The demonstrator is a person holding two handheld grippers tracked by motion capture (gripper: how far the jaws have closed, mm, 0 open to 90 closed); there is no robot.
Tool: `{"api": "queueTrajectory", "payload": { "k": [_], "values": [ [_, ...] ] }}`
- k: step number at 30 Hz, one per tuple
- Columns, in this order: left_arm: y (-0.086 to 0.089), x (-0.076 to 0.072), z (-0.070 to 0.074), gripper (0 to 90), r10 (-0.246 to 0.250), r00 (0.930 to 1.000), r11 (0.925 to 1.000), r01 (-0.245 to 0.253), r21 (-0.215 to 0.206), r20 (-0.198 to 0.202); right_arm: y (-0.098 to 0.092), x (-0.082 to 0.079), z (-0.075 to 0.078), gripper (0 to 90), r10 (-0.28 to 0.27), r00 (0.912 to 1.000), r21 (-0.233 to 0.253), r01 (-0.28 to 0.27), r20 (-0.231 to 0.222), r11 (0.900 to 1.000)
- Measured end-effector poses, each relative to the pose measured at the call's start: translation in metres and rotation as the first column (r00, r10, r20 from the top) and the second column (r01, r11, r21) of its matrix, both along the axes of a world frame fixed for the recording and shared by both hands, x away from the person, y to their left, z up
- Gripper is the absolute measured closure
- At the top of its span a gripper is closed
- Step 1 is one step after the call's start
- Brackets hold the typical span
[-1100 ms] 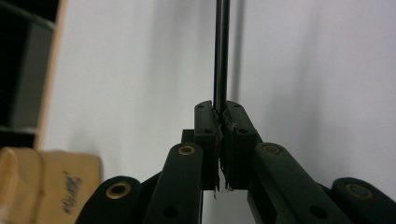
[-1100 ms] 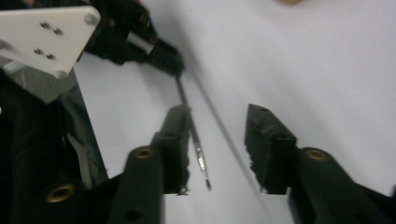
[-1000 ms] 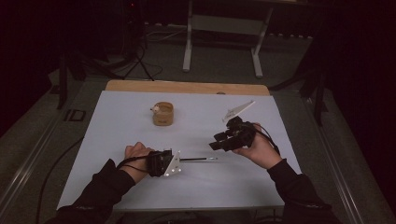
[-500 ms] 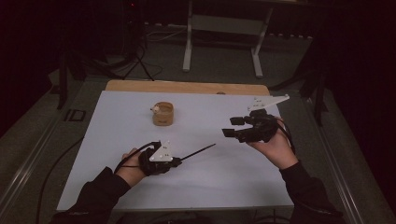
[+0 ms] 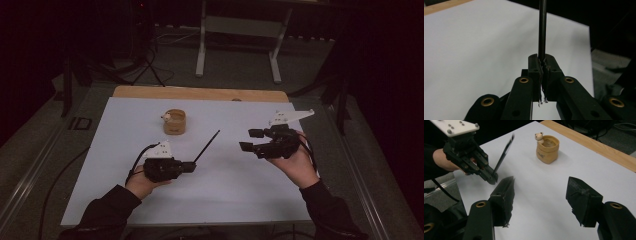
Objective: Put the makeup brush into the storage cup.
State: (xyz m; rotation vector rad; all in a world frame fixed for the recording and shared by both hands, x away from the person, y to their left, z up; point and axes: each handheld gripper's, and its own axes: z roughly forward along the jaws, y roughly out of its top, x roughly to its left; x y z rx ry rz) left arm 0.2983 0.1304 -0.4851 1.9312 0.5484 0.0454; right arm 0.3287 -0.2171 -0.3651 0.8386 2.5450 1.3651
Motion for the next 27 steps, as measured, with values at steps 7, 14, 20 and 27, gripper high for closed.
{"api": "queueTrajectory", "payload": {
  "k": [7,14,20,27],
  "values": [
    [0.004,0.003,-0.009,86.0,0.019,0.9989,0.9932,-0.023,-0.114,-0.044,0.018,-0.005,-0.017,37.4,-0.013,0.9999,0.014,0.013,-0.010,1.000],
    [0.005,0.003,-0.025,85.9,0.023,0.9987,0.9838,-0.031,-0.177,-0.045,0.039,-0.005,-0.030,34.7,-0.041,0.9987,0.057,0.043,-0.031,0.997],
    [0.003,0.002,-0.034,85.9,0.035,0.9993,0.9725,-0.037,-0.230,-0.010,0.057,-0.004,-0.032,36.7,-0.032,0.9987,0.120,0.037,-0.040,0.992],
    [0.000,0.001,-0.036,85.9,0.033,0.9986,0.9654,-0.021,-0.260,0.042,0.073,-0.001,-0.028,44.4,-0.011,0.9971,0.225,0.028,-0.076,0.974]
  ]
}}
